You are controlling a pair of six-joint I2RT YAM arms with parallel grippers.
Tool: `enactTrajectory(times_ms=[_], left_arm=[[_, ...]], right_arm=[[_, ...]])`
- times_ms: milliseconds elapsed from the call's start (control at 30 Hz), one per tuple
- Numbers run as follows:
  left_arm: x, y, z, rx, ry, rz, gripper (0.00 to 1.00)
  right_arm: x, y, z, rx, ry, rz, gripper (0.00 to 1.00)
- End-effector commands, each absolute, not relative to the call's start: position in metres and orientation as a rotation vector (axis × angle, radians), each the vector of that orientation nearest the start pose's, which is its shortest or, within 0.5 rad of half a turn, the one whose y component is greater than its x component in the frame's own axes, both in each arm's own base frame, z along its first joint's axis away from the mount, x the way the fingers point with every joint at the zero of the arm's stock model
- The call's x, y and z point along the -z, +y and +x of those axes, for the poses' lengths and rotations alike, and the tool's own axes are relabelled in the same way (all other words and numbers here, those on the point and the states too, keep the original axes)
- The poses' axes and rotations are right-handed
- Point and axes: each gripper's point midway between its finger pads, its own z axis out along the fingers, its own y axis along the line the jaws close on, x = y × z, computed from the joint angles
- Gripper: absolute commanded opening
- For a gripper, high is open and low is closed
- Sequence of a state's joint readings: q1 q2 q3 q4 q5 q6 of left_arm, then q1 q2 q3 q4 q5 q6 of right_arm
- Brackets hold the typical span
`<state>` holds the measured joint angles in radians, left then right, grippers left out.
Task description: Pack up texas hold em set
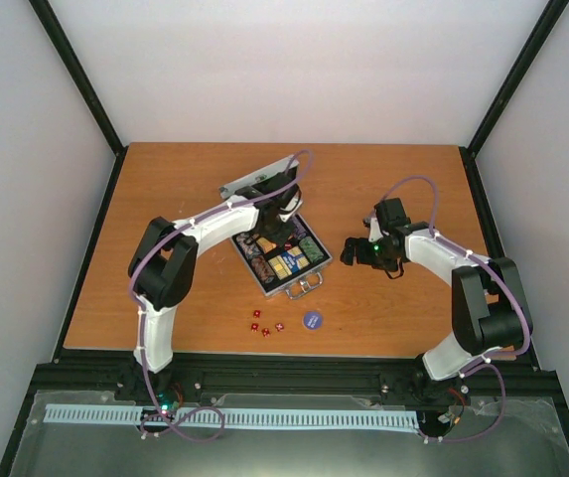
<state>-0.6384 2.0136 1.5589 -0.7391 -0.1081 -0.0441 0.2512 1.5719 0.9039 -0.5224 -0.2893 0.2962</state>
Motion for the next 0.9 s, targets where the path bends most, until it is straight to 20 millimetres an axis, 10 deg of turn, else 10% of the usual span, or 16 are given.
enactTrajectory(times_ms=[0,600,867], left_arm=[[-0.066,-0.272,0.394,0.074,2.651,0.767,0.01],[0.007,-0.23,0.391,0.009,2.845,0.636,0.01],[-0.036,-0.242,0.394,0.131,2.756,0.639,0.13]], right_arm=[[-0.056,0.13,0.319,-0.542,2.781,-0.013,1.0],[-0.052,0.127,0.315,-0.523,2.797,-0.007,1.0],[-0.053,0.128,0.315,-0.532,2.793,-0.006,1.0]])
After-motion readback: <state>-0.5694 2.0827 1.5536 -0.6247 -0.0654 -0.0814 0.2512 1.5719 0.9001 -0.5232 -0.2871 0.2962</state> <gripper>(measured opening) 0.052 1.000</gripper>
